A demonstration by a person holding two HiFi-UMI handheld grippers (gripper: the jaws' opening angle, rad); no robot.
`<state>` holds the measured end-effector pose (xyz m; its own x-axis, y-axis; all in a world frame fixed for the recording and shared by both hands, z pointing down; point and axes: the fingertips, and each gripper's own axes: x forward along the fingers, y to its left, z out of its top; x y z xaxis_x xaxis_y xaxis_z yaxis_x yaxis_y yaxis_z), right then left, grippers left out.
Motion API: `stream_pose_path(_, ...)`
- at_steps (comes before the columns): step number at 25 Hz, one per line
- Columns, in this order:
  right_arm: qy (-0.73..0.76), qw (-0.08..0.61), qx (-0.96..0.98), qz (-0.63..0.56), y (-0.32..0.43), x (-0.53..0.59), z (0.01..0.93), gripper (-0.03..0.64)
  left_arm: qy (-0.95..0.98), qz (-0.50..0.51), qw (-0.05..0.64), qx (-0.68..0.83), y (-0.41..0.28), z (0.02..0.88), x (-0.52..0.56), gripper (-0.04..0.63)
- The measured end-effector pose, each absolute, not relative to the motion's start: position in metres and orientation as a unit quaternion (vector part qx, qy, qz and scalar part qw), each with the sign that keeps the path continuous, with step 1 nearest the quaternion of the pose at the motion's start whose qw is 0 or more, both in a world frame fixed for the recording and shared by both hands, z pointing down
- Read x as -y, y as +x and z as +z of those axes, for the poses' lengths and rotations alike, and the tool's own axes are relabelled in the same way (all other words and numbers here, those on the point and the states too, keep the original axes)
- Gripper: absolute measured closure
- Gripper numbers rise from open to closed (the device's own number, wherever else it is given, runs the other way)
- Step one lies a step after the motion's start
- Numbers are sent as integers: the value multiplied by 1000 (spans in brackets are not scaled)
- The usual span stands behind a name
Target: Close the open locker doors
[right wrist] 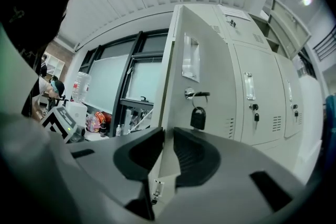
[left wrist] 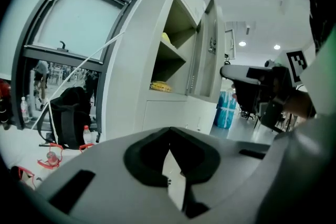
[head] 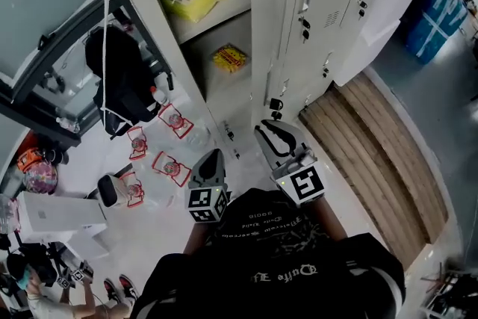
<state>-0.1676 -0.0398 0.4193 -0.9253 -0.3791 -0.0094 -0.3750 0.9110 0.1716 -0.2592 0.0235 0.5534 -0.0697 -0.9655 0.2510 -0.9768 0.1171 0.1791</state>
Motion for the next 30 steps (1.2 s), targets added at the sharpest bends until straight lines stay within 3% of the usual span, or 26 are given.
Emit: stream_pose_path(30, 177, 36, 979, -91, -297, 66, 429, 574, 638, 26, 161, 753, -335, 558, -61, 588)
